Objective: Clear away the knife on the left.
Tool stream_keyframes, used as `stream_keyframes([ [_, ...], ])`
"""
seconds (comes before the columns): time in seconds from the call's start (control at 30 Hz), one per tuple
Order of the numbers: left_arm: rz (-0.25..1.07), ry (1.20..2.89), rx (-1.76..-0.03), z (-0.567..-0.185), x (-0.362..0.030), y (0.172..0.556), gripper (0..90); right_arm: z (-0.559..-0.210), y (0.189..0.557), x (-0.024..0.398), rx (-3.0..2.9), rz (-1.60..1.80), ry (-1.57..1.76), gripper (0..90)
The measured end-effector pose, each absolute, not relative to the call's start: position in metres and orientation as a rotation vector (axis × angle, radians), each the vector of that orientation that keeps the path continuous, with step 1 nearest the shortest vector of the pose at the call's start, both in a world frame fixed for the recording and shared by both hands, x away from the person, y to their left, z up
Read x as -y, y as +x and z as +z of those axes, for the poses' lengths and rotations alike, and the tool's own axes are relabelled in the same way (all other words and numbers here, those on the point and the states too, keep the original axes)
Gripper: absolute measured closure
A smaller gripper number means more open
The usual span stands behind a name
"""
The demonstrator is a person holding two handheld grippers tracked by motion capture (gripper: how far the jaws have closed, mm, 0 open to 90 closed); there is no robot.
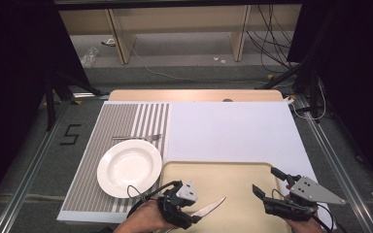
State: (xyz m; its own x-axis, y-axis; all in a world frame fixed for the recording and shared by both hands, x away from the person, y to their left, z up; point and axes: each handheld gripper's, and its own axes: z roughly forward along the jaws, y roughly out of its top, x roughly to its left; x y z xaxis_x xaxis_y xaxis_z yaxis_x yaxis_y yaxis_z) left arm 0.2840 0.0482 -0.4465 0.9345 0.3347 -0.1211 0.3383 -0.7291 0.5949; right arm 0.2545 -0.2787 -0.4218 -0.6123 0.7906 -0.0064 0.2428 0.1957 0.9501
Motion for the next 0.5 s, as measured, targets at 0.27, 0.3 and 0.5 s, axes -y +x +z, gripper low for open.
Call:
stream_keyframes([
  [0.27, 0.023, 2.539, -0.368, -0.462, -0.036, 0.279, 75.0, -0.422, 0.254, 0.279, -1.986, 1.408, 0.957, 20.2],
  [0.3, 0.041, 2.551, -0.359, -0.463, -0.034, 0.279, 78.0, -0.422, 0.254, 0.278, -1.982, 1.416, 0.956, 20.4],
  [0.5, 0.052, 2.586, -0.317, -0.466, -0.03, 0.275, 88.7, -0.422, 0.254, 0.279, -1.98, 1.418, 0.956, 20.8],
])
